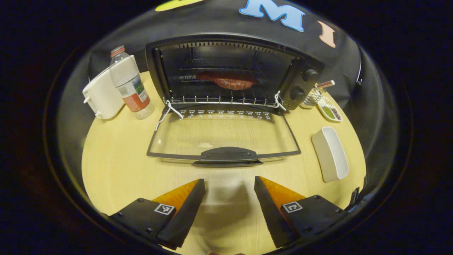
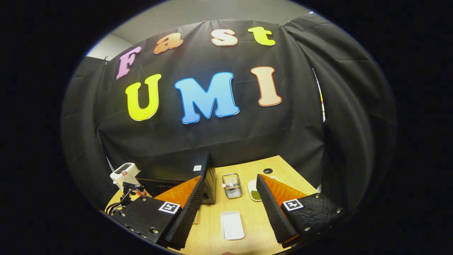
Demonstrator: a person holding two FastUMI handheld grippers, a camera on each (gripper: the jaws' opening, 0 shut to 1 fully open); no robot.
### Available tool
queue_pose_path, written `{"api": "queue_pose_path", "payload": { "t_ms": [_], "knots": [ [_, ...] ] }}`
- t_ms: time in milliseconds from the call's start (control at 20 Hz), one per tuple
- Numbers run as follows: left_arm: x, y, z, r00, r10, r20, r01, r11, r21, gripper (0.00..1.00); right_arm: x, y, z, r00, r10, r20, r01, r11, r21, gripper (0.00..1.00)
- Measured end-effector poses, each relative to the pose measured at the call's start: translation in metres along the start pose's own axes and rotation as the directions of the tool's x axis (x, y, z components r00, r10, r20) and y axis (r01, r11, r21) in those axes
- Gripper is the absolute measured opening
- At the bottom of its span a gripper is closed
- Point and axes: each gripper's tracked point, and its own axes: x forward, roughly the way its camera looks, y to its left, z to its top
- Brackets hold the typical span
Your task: Open the electric oven with the left hand, put the food in, and close the electric oven.
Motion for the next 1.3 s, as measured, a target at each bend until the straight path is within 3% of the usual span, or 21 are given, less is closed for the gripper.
{"api": "queue_pose_path", "payload": {
  "t_ms": [200,250,400,450,650,800,850,900,950,1000,1300],
  "knots": [
    [0.017,-0.002,-0.002,0.999,-0.006,-0.046,0.006,1.0,0.004,0.94,-0.004,-0.01,0.0,0.999,-0.038,0.006,0.038,0.999,0.005,0.9],
    [0.02,-0.002,-0.002,0.999,-0.008,-0.053,0.008,1.0,-0.001,0.99,-0.005,-0.012,0.0,0.999,-0.047,0.005,0.047,0.999,0.006,0.9],
    [0.027,-0.001,0.003,0.998,-0.01,-0.064,0.009,1.0,-0.012,0.95,-0.006,-0.019,-0.003,0.997,-0.073,-0.005,0.073,0.997,0.013,0.9],
    [0.03,0.0,0.005,0.998,-0.008,-0.063,0.007,1.0,-0.01,0.99,-0.006,-0.019,-0.003,0.997,-0.075,-0.007,0.075,0.997,0.014,0.9],
    [0.034,-0.001,0.006,0.997,-0.003,-0.081,0.006,1.0,0.03,0.95,-0.007,-0.019,-0.004,0.997,-0.074,-0.008,0.074,0.997,0.008,0.9],
    [0.036,-0.001,0.006,0.996,0.001,-0.088,0.002,0.999,0.037,0.98,-0.005,-0.016,-0.007,0.998,-0.067,-0.014,0.068,0.998,0.01,0.9],
    [0.036,-0.001,0.006,0.996,0.001,-0.088,0.003,0.999,0.037,0.91,-0.006,-0.014,-0.007,0.998,-0.065,-0.016,0.065,0.998,0.012,0.9],
    [0.036,-0.001,0.006,0.996,-0.001,-0.092,0.004,0.999,0.034,0.98,-0.006,-0.013,-0.007,0.998,-0.062,-0.016,0.062,0.998,0.015,0.9],
    [0.035,-0.001,0.007,0.996,-0.001,-0.093,0.004,1.0,0.031,0.94,-0.007,-0.012,-0.006,0.998,-0.059,-0.017,0.059,0.998,0.015,0.9],
    [0.034,-0.001,0.007,0.996,0.0,-0.095,0.003,0.999,0.032,0.98,-0.007,-0.012,-0.007,0.998,-0.056,-0.017,0.057,0.998,0.012,0.9],
    [0.011,-0.004,0.016,0.999,-0.012,-0.042,0.013,1.0,0.019,0.94,-0.01,-0.017,-0.007,0.998,-0.057,-0.015,0.057,0.998,0.01,0.9]
  ]
}}
